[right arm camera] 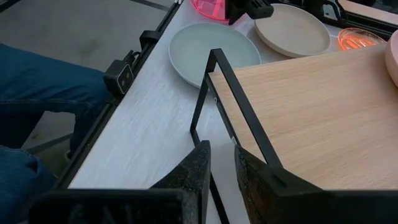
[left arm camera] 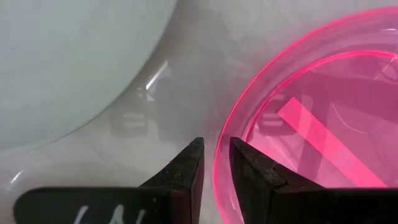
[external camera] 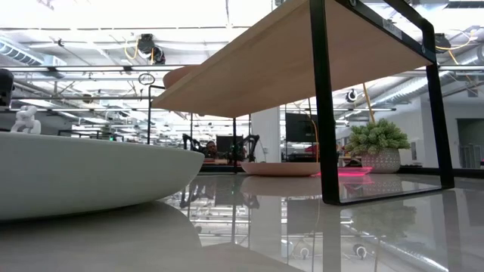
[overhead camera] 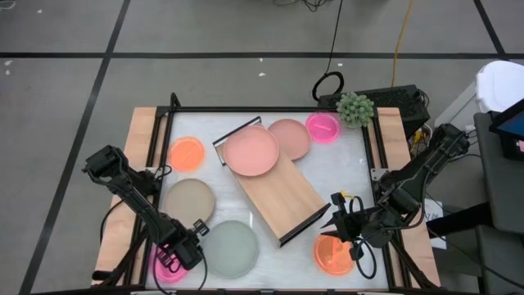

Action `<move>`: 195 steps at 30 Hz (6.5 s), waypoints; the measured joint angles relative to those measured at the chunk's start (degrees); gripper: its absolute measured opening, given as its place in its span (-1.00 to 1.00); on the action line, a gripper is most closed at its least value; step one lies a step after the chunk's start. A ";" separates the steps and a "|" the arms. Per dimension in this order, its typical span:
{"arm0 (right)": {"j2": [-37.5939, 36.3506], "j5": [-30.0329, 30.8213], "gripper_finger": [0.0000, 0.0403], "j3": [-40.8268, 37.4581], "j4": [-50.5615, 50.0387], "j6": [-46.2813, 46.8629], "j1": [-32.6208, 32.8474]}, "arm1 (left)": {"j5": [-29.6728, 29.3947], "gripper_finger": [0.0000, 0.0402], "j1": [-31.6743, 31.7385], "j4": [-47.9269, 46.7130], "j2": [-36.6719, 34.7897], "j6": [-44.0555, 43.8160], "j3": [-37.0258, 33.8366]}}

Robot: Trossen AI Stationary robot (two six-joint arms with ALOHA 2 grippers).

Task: Place and stack plates onto a shelf
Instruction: Put the bottom small pink plate on the shelf

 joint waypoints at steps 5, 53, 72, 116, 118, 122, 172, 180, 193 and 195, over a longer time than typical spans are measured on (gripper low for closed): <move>0.00 0.00 -0.72 0.02 0.01 0.00 0.00 | 0.22 -0.62 0.48 0.09 0.00 0.29 0.00; 0.02 0.17 -0.72 0.02 0.02 -1.07 0.00 | -28.19 -0.99 7.90 13.25 -23.45 -37.88 0.07; 0.02 0.17 -0.72 0.02 -0.63 -1.07 0.00 | -46.13 -0.99 16.81 40.32 -23.37 -35.87 0.09; -2.71 0.40 -0.72 0.02 -6.02 4.55 2.99 | -46.08 -0.99 25.97 57.23 -8.33 -34.69 0.07; -2.71 0.37 -0.72 0.02 -6.02 4.55 2.99 | -46.07 -0.99 26.18 56.18 -8.23 -34.95 0.07; -2.71 0.33 -0.72 0.02 -6.02 4.55 2.99 | -46.11 -0.99 26.20 55.94 -8.26 -35.13 0.07; -2.69 0.09 -0.72 0.02 -6.43 4.95 2.97 | -43.74 -0.84 19.22 65.38 -8.47 -18.64 0.76; -2.63 0.48 -0.72 0.02 -6.26 4.96 2.97 | -40.68 -0.84 16.46 61.35 -6.07 -16.12 1.05; -2.60 0.68 -0.72 0.02 -6.16 4.98 2.97 | -50.23 -0.84 14.03 63.44 2.53 -16.09 1.05; -2.60 0.68 -0.72 0.02 -6.04 4.98 2.97 | -50.85 -0.84 14.16 64.27 3.09 -15.97 1.05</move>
